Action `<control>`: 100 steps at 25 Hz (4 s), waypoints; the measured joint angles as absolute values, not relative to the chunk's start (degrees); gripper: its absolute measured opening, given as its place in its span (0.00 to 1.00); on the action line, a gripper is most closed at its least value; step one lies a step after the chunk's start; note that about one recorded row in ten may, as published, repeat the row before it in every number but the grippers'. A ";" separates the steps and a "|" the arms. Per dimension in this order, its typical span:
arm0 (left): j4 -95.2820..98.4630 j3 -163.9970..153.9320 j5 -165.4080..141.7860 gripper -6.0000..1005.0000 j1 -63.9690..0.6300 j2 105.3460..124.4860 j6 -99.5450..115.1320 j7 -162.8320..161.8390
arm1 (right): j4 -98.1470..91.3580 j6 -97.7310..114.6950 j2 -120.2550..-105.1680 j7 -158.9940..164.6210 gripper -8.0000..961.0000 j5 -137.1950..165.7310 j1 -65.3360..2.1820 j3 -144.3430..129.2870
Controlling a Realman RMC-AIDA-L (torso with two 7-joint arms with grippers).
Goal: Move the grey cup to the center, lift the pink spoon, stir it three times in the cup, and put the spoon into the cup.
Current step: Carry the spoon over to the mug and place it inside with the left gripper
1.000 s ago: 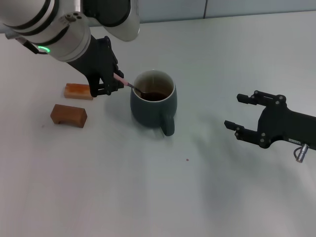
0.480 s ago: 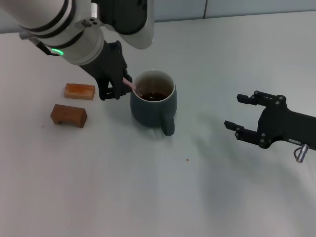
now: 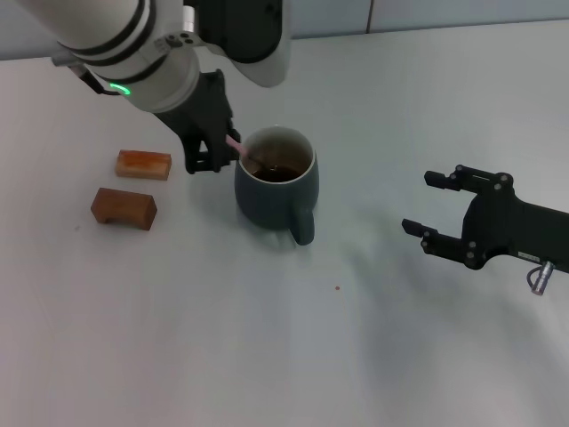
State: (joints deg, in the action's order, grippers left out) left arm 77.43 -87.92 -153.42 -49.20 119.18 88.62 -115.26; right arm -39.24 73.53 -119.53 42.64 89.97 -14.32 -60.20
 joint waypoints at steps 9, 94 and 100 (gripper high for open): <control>78.75 -85.45 -153.01 0.14 -49.03 119.17 92.63 -115.40 | -39.27 73.66 -119.53 42.68 0.70 89.92 -14.15 -60.30; 75.82 -84.65 -149.39 0.16 -47.87 119.08 87.74 -120.56 | -39.99 75.18 -119.62 44.90 0.70 89.73 -14.06 -60.29; 75.74 -84.61 -148.82 0.32 -47.21 118.95 87.99 -120.63 | -39.99 75.15 -119.62 44.93 0.70 89.73 -14.25 -60.29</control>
State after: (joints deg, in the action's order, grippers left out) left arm 75.74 -84.61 -148.82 -47.21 118.95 87.99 -120.63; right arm -39.99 75.15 -119.62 44.93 89.73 -14.25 -60.29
